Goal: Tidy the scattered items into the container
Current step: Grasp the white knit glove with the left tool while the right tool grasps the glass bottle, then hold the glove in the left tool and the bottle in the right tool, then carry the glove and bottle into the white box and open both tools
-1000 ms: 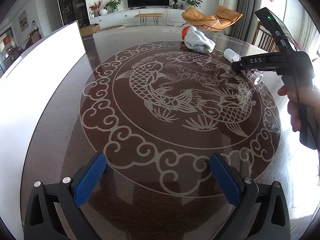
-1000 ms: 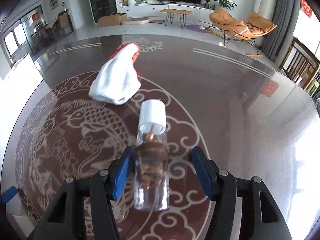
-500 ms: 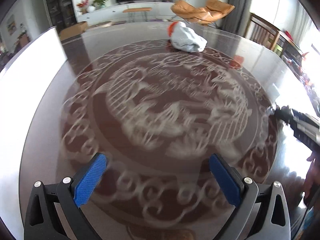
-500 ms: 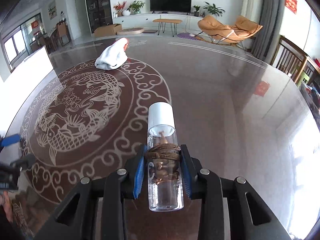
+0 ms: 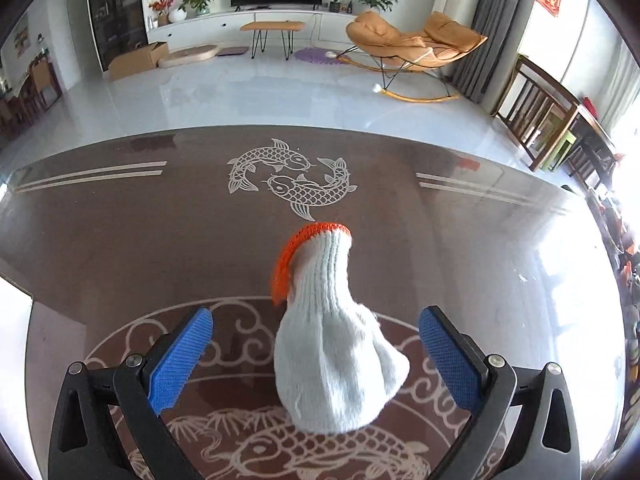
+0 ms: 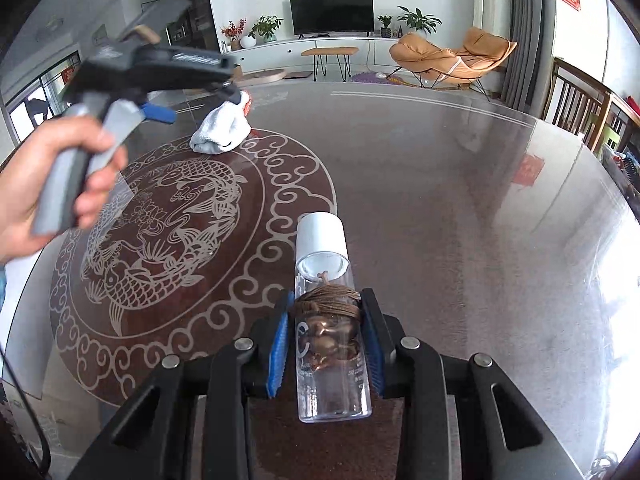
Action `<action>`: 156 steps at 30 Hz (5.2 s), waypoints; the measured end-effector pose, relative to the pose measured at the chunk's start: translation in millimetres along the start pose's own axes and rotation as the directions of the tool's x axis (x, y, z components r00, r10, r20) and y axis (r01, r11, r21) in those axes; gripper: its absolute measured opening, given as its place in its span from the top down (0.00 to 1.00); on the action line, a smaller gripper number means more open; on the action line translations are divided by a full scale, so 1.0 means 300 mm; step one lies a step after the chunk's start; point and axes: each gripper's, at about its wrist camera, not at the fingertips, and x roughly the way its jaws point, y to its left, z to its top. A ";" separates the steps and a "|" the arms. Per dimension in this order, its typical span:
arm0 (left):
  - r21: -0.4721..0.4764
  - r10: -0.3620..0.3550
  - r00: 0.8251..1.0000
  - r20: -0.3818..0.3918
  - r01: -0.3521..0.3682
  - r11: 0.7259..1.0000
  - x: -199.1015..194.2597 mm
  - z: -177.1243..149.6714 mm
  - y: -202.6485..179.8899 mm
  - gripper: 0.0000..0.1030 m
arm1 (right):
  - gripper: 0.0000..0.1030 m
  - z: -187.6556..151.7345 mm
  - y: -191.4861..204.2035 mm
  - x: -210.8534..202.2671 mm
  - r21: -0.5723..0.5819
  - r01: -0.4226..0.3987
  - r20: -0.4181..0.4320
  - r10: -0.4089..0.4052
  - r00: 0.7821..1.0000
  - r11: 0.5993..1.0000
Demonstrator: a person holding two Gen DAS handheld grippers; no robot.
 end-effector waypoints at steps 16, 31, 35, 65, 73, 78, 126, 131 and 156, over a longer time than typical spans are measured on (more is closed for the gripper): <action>0.143 -0.030 0.999 -0.011 0.031 0.989 -0.250 -0.523 0.065 0.66 | 0.67 0.004 -0.007 -0.003 0.017 -0.020 0.002 0.020 1.000 1.000; 0.008 0.123 0.989 0.082 -0.124 0.992 -0.484 -0.987 0.202 0.12 | 0.63 -0.157 0.155 -0.113 -0.039 0.026 -0.006 -0.026 1.000 0.999; -0.007 0.113 0.991 0.075 -0.112 0.994 -0.480 -0.987 0.231 0.07 | 0.55 -0.162 0.179 -0.108 -0.072 0.029 -0.012 -0.030 0.999 0.997; 0.002 0.103 0.992 0.067 -0.103 0.995 -0.465 -0.980 0.215 0.00 | 0.46 -0.182 0.165 -0.112 -0.041 -0.039 -0.008 0.039 0.999 0.998; 0.003 0.102 0.993 0.067 -0.102 0.995 -0.462 -0.978 0.213 0.00 | 0.45 -0.178 0.207 -0.105 -0.087 0.014 -0.018 -0.015 1.000 0.996; 0.002 0.102 0.992 0.067 -0.103 0.995 -0.463 -0.978 0.210 0.00 | 0.45 -0.181 0.204 -0.110 -0.082 0.008 -0.017 -0.010 1.000 0.997; 0.031 -0.091 0.993 0.078 0.089 0.996 -0.573 -1.077 0.185 0.62 | 0.69 -0.224 0.222 -0.246 0.019 -0.026 -0.045 0.027 0.999 0.999; 0.032 -0.144 0.986 0.083 0.142 0.989 -0.649 -1.148 0.164 0.62 | 0.69 -0.311 0.316 -0.349 0.058 -0.112 -0.023 0.113 0.993 0.992; -0.324 0.155 0.958 0.242 -0.071 0.944 -1.174 -0.707 1.269 0.63 | 0.69 0.410 1.442 -0.309 -0.332 -0.473 0.033 0.511 0.859 0.816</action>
